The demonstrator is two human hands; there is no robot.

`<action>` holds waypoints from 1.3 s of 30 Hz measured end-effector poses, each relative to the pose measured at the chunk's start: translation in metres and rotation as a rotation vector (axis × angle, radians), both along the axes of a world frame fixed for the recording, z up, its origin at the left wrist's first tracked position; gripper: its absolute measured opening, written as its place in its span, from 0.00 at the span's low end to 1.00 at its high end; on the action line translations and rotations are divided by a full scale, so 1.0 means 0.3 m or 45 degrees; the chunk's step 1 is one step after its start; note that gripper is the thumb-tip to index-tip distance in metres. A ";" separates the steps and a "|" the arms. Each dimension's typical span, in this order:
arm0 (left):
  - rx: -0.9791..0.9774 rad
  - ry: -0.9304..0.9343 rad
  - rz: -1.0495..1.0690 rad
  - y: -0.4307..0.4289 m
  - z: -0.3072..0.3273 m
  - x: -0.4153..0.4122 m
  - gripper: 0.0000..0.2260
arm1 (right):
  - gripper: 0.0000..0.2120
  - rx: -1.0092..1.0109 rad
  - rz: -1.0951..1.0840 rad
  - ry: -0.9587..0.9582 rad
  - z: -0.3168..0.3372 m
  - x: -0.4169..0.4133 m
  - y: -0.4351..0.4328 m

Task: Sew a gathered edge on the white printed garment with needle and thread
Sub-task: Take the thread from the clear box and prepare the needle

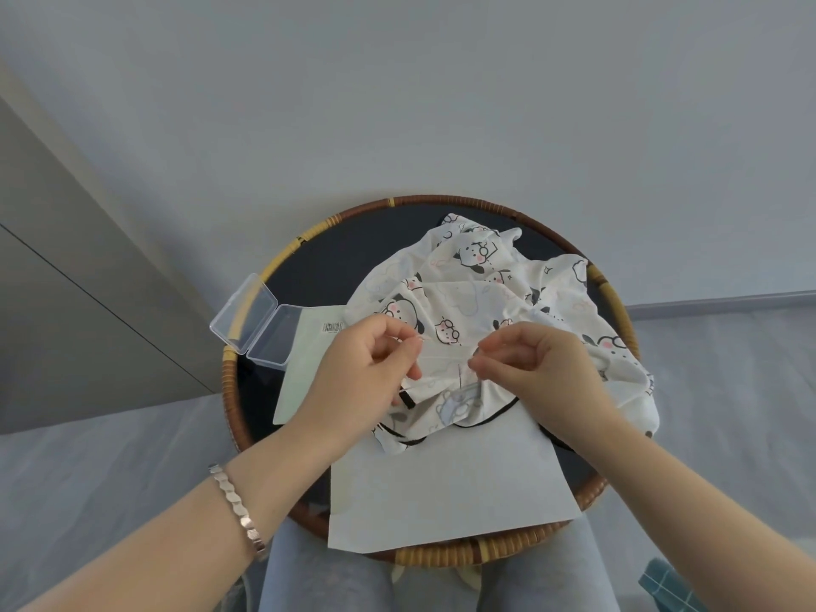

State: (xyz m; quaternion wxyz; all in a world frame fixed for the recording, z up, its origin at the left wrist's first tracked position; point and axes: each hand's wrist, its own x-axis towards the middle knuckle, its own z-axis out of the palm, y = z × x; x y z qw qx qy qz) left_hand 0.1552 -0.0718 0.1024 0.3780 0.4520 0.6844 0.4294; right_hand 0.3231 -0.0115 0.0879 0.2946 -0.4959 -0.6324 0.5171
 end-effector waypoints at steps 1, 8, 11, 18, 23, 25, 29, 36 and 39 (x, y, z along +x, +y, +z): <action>0.005 0.073 -0.018 0.000 -0.004 -0.005 0.03 | 0.07 0.039 0.004 -0.051 0.002 0.002 0.002; -0.077 -0.031 0.085 0.002 -0.023 -0.001 0.04 | 0.08 -0.048 0.052 0.173 0.039 -0.003 -0.002; -0.200 -0.352 0.263 0.006 -0.026 0.012 0.04 | 0.10 -0.383 0.068 0.514 0.050 -0.010 -0.005; -0.156 -0.417 0.325 0.005 -0.029 0.017 0.05 | 0.08 -0.551 0.109 0.700 0.049 -0.020 0.003; -0.094 -0.361 0.411 0.015 -0.022 0.006 0.05 | 0.10 -0.221 0.268 0.278 0.055 -0.008 -0.025; -0.084 -0.342 0.410 0.020 -0.019 0.003 0.04 | 0.10 -0.140 0.295 0.124 0.044 -0.011 -0.041; -0.011 -0.337 0.353 0.019 -0.014 -0.002 0.04 | 0.09 -0.223 0.162 0.045 -0.004 -0.016 -0.054; 0.073 -0.270 0.051 -0.001 0.013 -0.009 0.05 | 0.07 -0.224 -0.087 -0.155 -0.027 -0.038 -0.018; 0.062 -0.290 -0.046 0.004 0.039 -0.025 0.06 | 0.08 -0.243 -0.171 -0.035 -0.013 -0.048 0.022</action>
